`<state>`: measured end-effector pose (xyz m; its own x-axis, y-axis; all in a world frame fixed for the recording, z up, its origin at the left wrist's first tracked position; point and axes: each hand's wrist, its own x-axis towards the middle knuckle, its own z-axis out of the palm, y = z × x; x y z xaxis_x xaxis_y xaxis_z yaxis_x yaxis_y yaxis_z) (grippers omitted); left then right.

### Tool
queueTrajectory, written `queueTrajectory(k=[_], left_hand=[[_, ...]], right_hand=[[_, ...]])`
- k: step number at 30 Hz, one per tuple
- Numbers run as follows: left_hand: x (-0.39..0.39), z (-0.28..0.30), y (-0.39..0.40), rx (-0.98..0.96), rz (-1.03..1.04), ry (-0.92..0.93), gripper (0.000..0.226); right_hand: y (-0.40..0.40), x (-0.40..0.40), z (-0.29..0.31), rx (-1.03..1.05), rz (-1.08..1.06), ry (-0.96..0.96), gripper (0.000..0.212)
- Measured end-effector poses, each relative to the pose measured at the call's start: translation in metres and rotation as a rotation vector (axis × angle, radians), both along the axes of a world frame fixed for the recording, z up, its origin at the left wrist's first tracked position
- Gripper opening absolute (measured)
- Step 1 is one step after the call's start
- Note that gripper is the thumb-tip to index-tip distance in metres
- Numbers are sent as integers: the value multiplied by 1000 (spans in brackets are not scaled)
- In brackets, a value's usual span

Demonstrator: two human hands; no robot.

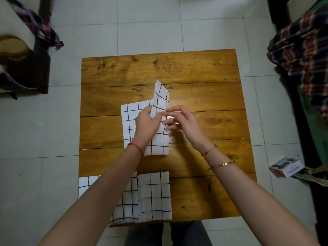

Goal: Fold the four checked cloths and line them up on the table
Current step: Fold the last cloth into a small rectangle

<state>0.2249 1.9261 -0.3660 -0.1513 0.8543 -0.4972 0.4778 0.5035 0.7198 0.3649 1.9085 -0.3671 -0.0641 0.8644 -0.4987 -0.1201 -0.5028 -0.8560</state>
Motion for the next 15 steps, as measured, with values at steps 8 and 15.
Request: queueTrajectory(k=[8, 15], left_hand=[[-50, 62, 5, 147, -495, 127, 17], [-76, 135, 15, 153, -739, 146, 26]], right_hand=[[46, 9, 47, 762, 331, -901, 62], [60, 4, 109, 664, 570, -852, 10]])
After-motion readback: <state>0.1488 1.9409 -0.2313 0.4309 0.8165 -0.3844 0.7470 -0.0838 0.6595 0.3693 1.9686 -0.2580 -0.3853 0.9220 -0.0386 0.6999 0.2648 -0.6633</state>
